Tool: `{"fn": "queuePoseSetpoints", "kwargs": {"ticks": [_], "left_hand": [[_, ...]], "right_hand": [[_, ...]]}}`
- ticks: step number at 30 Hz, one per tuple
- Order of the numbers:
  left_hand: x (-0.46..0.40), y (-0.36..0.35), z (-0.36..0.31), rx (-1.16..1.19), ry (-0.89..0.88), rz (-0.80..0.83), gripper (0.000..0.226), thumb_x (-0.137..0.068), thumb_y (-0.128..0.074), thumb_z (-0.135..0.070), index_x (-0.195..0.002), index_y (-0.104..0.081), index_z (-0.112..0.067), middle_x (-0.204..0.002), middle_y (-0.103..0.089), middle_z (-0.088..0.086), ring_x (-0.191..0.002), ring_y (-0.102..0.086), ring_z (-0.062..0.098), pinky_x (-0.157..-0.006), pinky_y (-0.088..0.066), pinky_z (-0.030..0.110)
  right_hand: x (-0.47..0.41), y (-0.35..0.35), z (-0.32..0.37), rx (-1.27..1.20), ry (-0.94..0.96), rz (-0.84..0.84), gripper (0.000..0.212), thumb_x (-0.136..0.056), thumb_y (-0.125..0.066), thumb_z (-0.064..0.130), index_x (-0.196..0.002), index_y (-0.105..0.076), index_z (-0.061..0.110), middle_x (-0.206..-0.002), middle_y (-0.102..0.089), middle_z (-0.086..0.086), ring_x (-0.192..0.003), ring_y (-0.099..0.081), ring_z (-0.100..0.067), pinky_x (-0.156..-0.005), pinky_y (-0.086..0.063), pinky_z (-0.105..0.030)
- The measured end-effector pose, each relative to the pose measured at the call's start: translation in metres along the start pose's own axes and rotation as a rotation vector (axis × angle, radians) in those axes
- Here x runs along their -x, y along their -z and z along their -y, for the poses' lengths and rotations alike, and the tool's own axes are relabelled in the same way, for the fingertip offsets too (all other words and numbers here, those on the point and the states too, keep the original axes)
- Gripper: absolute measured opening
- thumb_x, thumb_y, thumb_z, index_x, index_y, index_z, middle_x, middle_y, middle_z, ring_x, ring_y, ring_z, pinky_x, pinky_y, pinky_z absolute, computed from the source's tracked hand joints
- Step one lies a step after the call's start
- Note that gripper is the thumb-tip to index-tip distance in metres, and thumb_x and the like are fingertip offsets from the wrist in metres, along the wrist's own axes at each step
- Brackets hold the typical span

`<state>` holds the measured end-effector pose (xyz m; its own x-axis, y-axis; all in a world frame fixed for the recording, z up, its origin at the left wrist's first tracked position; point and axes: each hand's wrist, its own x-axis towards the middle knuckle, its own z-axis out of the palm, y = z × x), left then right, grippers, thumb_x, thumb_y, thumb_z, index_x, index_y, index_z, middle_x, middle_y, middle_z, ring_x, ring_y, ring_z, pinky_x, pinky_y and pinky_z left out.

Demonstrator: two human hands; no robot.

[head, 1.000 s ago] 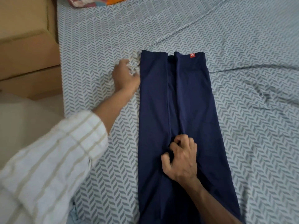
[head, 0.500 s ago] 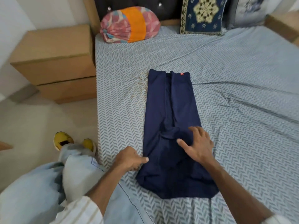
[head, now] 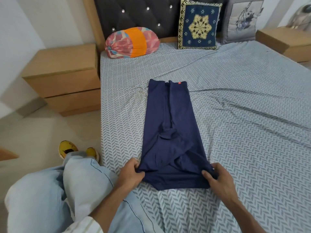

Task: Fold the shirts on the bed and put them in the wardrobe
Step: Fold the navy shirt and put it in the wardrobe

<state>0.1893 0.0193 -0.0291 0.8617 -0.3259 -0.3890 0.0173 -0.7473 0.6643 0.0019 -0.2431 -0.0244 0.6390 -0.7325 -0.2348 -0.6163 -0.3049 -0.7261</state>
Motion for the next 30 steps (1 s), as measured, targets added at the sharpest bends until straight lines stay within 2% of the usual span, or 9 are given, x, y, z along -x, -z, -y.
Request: {"fn": "queuePoseSetpoints", "kwargs": {"ticks": [6, 12, 14, 16, 18, 20, 22, 26, 30], "left_hand": [[0.006, 0.002, 0.002, -0.037, 0.021, 0.048, 0.016, -0.079, -0.063, -0.007, -0.087, -0.058, -0.020, -0.085, -0.069, 0.004, -0.074, -0.062, 0.015, -0.063, -0.045, 0.024], [0.000, 0.000, 0.003, -0.059, 0.086, 0.194, 0.015, -0.070, -0.061, -0.005, -0.073, -0.051, -0.016, -0.065, -0.057, 0.002, -0.056, -0.053, 0.014, -0.051, -0.039, 0.024], [0.005, 0.002, -0.001, -0.088, 0.109, 0.215, 0.015, -0.067, -0.062, -0.008, -0.075, -0.052, -0.017, -0.066, -0.058, 0.000, -0.059, -0.055, 0.015, -0.050, -0.039, 0.023], [0.006, 0.006, -0.003, -0.096, 0.140, 0.236, 0.019, -0.063, -0.066, -0.018, -0.078, -0.054, -0.019, -0.069, -0.060, -0.002, -0.063, -0.056, 0.015, -0.052, -0.039, 0.024], [0.000, 0.011, -0.006, -0.035, 0.152, 0.204, 0.027, -0.064, -0.070, -0.037, -0.080, -0.056, -0.021, -0.073, -0.063, -0.003, -0.069, -0.059, 0.016, -0.058, -0.040, 0.028], [-0.013, 0.016, -0.010, 0.007, 0.115, 0.104, 0.031, -0.067, -0.069, -0.050, -0.078, -0.060, -0.023, -0.070, -0.064, -0.006, -0.072, -0.061, 0.016, -0.065, -0.043, 0.030], [-0.037, 0.019, -0.020, 0.016, 0.078, 0.017, 0.027, -0.079, -0.071, -0.050, -0.077, -0.063, -0.024, -0.064, -0.061, -0.008, -0.069, -0.061, 0.014, -0.066, -0.045, 0.030], [-0.114, 0.017, -0.050, 0.071, 0.038, -0.023, 0.021, -0.086, -0.070, -0.040, -0.083, -0.066, -0.019, -0.073, -0.065, -0.002, -0.073, -0.063, 0.017, -0.070, -0.050, 0.030], [-0.194, 0.014, -0.085, -0.051, 0.027, -0.116, 0.034, -0.083, -0.065, -0.053, -0.066, -0.058, -0.025, -0.063, -0.059, -0.012, -0.084, -0.065, 0.022, -0.085, -0.052, 0.041]], "right_hand": [[0.007, 0.002, -0.011, 0.126, 0.060, 0.152, 0.047, -0.086, -0.074, 0.019, -0.119, -0.044, 0.036, -0.082, -0.066, 0.010, -0.068, -0.063, -0.004, -0.062, -0.046, -0.022], [0.012, 0.008, -0.017, -0.025, -0.077, 0.131, 0.038, -0.085, -0.067, 0.004, -0.099, -0.053, 0.036, -0.077, -0.065, -0.005, -0.052, -0.059, -0.008, -0.051, -0.051, -0.030], [0.012, 0.011, -0.020, -0.017, -0.109, 0.185, 0.032, -0.084, -0.073, 0.015, -0.098, -0.053, 0.036, -0.077, -0.064, -0.004, -0.059, -0.062, -0.013, -0.054, -0.054, -0.038], [0.003, 0.015, -0.017, 0.047, -0.107, 0.241, 0.035, -0.079, -0.080, 0.038, -0.100, -0.052, 0.036, -0.080, -0.065, 0.000, -0.068, -0.065, -0.016, -0.059, -0.050, -0.034], [-0.017, 0.019, -0.010, 0.089, -0.074, 0.233, 0.039, -0.076, -0.078, 0.053, -0.102, -0.054, 0.035, -0.082, -0.066, 0.003, -0.073, -0.065, -0.014, -0.066, -0.048, -0.032], [-0.045, 0.017, 0.002, 0.076, -0.041, 0.174, 0.037, -0.079, -0.075, 0.053, -0.102, -0.057, 0.030, -0.079, -0.066, 0.003, -0.072, -0.064, -0.014, -0.068, -0.048, -0.033], [-0.084, 0.009, 0.016, 0.039, -0.038, 0.107, 0.037, -0.082, -0.075, 0.049, -0.103, -0.059, 0.023, -0.079, -0.066, 0.001, -0.074, -0.064, -0.014, -0.068, -0.045, -0.030], [-0.186, -0.012, 0.053, -0.111, -0.067, 0.051, 0.036, -0.084, -0.077, 0.037, -0.106, -0.060, 0.014, -0.084, -0.064, 0.002, -0.077, -0.063, -0.015, -0.073, -0.046, -0.030], [-0.280, -0.028, 0.093, -0.173, -0.074, 0.064, 0.027, -0.086, -0.074, 0.025, -0.107, -0.065, 0.010, -0.094, -0.066, -0.002, -0.089, -0.064, -0.019, -0.064, -0.042, -0.017]]}}
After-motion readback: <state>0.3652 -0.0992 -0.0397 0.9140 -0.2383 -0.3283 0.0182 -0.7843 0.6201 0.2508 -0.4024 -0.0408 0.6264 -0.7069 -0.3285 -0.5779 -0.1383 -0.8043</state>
